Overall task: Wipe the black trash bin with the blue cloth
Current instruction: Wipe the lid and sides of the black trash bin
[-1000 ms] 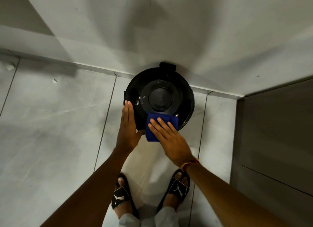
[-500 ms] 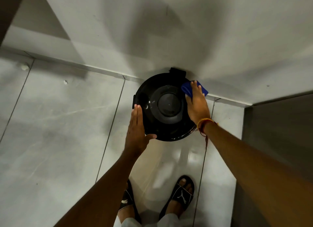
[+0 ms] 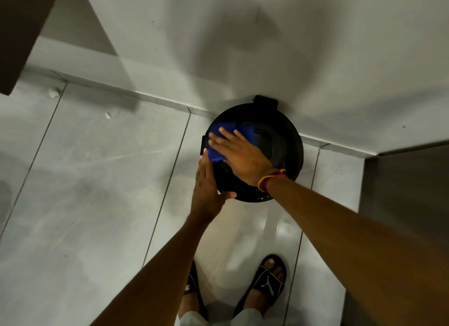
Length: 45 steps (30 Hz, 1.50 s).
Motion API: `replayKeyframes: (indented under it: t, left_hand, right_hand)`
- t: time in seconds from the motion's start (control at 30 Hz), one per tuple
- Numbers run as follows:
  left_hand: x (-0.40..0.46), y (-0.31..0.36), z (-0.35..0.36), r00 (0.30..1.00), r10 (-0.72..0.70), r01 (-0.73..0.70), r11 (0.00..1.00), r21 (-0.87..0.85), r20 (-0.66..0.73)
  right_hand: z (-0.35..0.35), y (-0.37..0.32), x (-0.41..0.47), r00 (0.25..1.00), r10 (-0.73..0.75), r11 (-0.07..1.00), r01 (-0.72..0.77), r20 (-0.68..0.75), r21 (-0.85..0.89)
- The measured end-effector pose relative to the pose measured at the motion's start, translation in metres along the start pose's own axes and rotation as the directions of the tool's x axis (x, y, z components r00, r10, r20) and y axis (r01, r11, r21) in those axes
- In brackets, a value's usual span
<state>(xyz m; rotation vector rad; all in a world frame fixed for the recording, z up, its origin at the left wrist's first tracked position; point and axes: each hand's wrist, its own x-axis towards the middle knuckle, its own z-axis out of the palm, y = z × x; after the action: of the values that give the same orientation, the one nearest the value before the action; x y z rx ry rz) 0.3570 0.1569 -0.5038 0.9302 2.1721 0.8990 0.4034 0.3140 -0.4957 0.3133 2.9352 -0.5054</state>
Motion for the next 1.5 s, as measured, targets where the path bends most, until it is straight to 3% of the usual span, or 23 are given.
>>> replayKeyframes:
  t: [0.37,0.43,0.5,0.57,0.63,0.7,0.77,0.83,1.07,1.37,1.5]
  left_hand:
    - [0.001,-0.004,0.002,0.999,0.029,-0.031,0.998,-0.054,-0.041]
    - [0.002,-0.003,0.000,1.000,0.018,-0.019,0.998,-0.068,-0.023]
    - [0.002,-0.003,0.001,1.000,0.019,-0.020,0.998,-0.066,-0.014]
    - [0.002,-0.003,0.001,1.000,0.023,-0.023,0.998,-0.065,-0.011]
    - [0.003,-0.004,0.001,1.000,0.030,-0.030,0.997,-0.076,-0.006]
    - [0.003,-0.005,0.001,1.000,0.031,-0.031,0.996,-0.083,-0.004]
    - [0.002,-0.004,0.003,1.000,0.023,-0.023,0.997,-0.072,-0.001]
    - [0.001,-0.004,0.004,1.000,0.013,-0.013,0.998,-0.054,-0.001]
    - [0.003,-0.004,0.004,1.000,-0.021,0.022,1.000,-0.012,0.014]
    - [0.003,0.003,0.002,1.000,-0.022,0.022,0.999,0.028,0.014]
    - [0.004,0.003,0.001,1.000,-0.022,0.021,0.998,0.052,0.018]
  right_hand:
    - [0.034,0.024,-0.148,0.962,-0.261,0.955,0.269,0.076,-0.128]
    - [0.031,0.039,-0.176,0.968,-0.242,0.962,0.249,0.067,-0.116]
    - [0.026,0.047,-0.194,0.992,-0.124,0.988,0.125,0.009,-0.093]
    - [0.025,0.046,-0.200,0.986,0.138,0.990,-0.134,-0.096,0.046]
    - [0.025,0.036,-0.196,0.857,0.495,0.836,-0.424,-0.145,0.348]
    - [0.027,0.025,-0.184,0.685,0.718,0.617,-0.549,-0.118,0.563]
    - [0.030,0.011,-0.175,0.608,0.785,0.558,-0.609,-0.120,0.564]
    - [0.033,-0.002,-0.171,0.593,0.797,0.565,-0.664,-0.114,0.490]
    - [0.039,-0.042,-0.171,0.624,0.780,0.619,-0.761,-0.039,0.195]
    - [0.038,-0.084,-0.149,0.670,0.739,0.672,-0.741,0.070,-0.006]
    - [0.034,-0.090,-0.146,0.770,0.628,0.778,-0.624,0.113,-0.076]
